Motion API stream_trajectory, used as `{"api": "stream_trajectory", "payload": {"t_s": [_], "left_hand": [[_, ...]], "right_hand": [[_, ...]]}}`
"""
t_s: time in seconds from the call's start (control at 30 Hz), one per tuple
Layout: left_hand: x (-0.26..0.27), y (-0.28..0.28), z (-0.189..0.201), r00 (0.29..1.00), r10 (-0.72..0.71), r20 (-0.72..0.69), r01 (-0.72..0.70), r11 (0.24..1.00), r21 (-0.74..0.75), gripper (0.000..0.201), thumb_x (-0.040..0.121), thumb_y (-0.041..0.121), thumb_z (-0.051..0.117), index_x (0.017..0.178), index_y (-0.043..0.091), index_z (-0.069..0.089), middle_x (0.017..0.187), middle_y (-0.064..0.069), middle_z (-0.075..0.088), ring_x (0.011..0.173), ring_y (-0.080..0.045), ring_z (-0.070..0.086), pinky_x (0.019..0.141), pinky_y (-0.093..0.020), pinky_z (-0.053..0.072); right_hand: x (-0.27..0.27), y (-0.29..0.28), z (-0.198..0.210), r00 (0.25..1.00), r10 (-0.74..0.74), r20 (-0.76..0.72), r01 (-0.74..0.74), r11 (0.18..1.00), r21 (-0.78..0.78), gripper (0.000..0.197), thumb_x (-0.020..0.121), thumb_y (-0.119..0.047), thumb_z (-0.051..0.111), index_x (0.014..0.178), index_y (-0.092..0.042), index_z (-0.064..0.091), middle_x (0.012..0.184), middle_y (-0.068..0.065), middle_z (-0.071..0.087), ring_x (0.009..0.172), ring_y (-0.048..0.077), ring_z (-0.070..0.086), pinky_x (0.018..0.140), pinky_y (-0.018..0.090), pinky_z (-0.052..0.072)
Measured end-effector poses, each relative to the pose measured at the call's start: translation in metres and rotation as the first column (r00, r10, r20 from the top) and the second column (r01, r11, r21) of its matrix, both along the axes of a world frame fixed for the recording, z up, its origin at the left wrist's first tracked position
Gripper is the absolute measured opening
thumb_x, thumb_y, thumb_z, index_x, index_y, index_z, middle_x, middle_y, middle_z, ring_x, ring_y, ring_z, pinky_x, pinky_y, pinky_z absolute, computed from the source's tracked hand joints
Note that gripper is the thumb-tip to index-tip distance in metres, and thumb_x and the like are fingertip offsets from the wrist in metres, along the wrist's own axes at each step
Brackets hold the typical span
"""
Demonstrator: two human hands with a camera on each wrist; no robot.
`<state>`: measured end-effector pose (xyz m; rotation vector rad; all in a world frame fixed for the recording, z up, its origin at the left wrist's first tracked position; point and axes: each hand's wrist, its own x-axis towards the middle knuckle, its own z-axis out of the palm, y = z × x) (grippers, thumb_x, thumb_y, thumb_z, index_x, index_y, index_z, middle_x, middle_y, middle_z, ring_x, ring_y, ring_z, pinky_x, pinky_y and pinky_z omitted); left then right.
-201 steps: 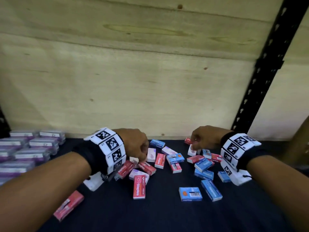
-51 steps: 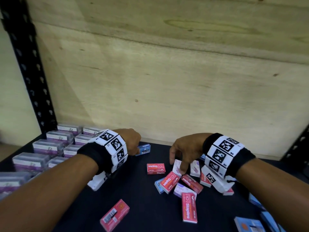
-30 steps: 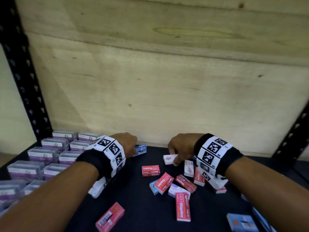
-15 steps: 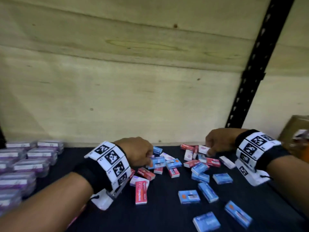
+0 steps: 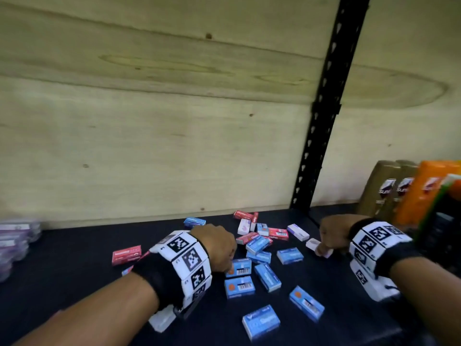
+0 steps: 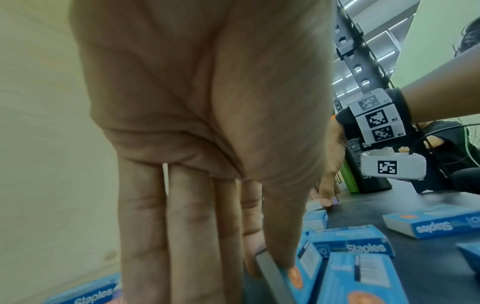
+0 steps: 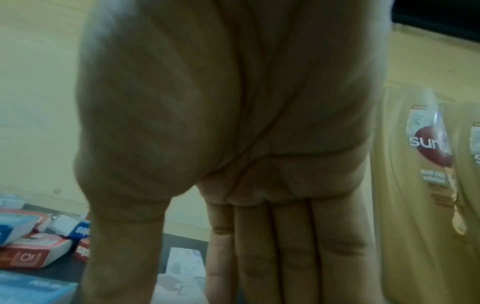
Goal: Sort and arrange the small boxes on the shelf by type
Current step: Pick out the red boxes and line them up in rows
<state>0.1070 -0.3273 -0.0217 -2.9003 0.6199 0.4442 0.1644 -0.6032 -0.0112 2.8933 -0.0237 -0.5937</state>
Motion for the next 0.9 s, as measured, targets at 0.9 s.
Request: {"api": "stream_trajectory", "payload": {"t_s": [0.9], "left_hand": [[-0.001, -0.007, 0.005, 0.997, -0.001, -0.075, 0.0, 1.0, -0.016, 0.032, 0.096, 0.039, 0.056, 0.113, 0.014, 0.067, 0.075, 0.005, 0.058, 0.054, -0.004, 0.048, 0.083, -0.032, 0.053]], "right_hand": [[0.007, 0.007, -0.012, 0.998, -0.064, 0.006, 0.064, 0.998, 0.009, 0.04, 0.076, -0.048, 0.08, 0.094, -0.013, 0.07, 0.087, -0.001, 0.066, 0.063, 0.01, 0.058, 0.059, 0.023, 0.047]]}}
